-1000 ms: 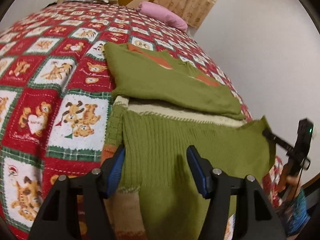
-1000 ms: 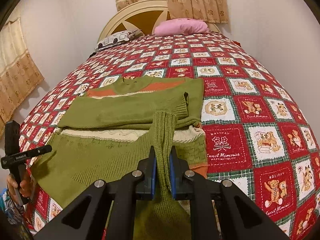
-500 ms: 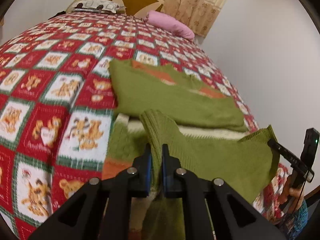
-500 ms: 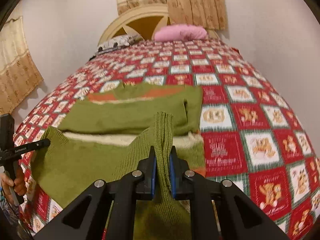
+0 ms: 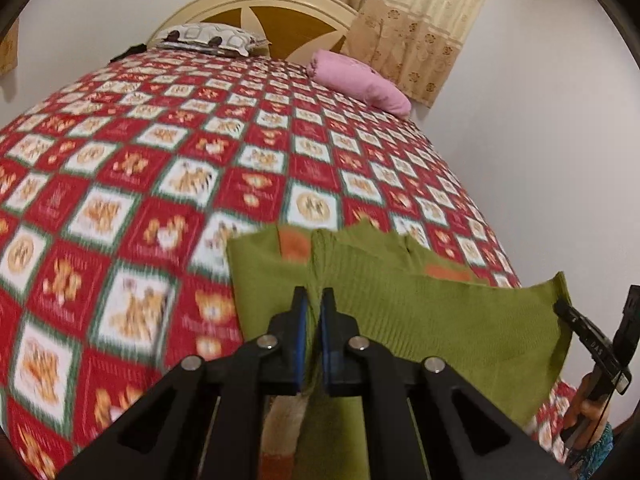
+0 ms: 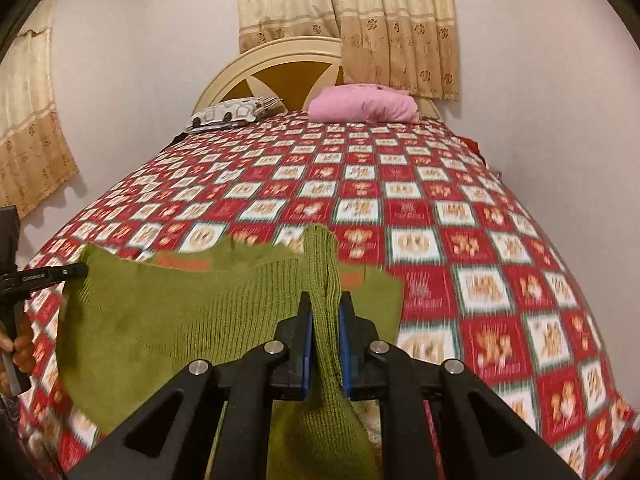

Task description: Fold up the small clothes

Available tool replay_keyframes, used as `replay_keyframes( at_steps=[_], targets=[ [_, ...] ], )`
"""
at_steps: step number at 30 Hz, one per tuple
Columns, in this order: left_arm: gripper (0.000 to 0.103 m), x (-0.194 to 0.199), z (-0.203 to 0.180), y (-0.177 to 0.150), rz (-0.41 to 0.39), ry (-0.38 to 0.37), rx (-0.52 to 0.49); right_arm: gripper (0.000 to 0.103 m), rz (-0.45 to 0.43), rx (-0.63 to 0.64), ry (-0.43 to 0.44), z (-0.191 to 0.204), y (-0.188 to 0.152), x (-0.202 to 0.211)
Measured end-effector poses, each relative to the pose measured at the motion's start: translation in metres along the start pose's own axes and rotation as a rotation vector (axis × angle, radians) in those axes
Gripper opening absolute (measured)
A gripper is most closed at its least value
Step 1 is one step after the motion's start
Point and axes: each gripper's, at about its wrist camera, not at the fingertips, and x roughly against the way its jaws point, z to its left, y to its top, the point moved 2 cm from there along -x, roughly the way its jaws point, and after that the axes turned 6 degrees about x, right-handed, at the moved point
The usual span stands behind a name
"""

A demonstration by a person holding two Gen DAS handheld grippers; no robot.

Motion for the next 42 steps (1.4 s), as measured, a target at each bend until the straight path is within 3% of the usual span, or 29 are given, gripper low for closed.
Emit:
replay_keyframes(
  at_steps=[5,9,13,18,21,23,24,27,31,33,38,42],
  targets=[
    [0.005,-0.037,0.006,0.034,-0.041,0.042,0.032,0.011,0.000,-0.011,-0.027,-0.010,0.024,-0.060],
    [0.005,-0.076,0.021,0.046,-0.043,0.104,0.067,0.011,0.031,0.048,-0.098,-0.008,0.016,-0.118],
    [0.005,-0.111,0.031,0.030,0.059,0.151,0.066,0.011,0.201,0.025,-0.118,-0.018,-0.016,-0.174],
    [0.009,-0.104,0.028,0.014,0.137,0.098,-0.036,0.011,0.202,0.006,-0.083,-0.022,-0.017,-0.173],
    [0.030,-0.090,0.020,0.007,0.145,0.053,-0.103,0.011,0.208,0.007,-0.079,-0.021,-0.021,-0.176],
    [0.053,-0.091,0.014,0.006,0.147,0.064,-0.141,0.011,0.203,0.007,-0.078,-0.020,-0.021,-0.174],
    [0.056,-0.094,0.013,0.006,0.146,0.080,-0.154,0.011,0.201,0.005,-0.076,-0.020,-0.021,-0.174],
    [0.058,-0.097,0.013,0.008,0.150,0.058,-0.139,0.011,0.197,-0.005,-0.068,-0.022,-0.021,-0.175],
    [0.058,-0.082,0.011,0.009,0.106,-0.060,-0.102,0.011,0.198,-0.003,-0.069,-0.022,-0.022,-0.175],
    [0.058,-0.083,0.005,0.007,0.120,-0.094,-0.126,0.011,0.198,-0.004,-0.068,-0.023,-0.022,-0.175],
    [0.058,-0.106,0.003,0.002,0.172,-0.017,-0.139,0.011,0.198,-0.003,-0.068,-0.023,-0.022,-0.175],
    [0.058,-0.108,0.015,0.003,0.184,-0.048,-0.067,0.011,0.199,-0.005,-0.066,-0.023,-0.022,-0.175]
  ],
)
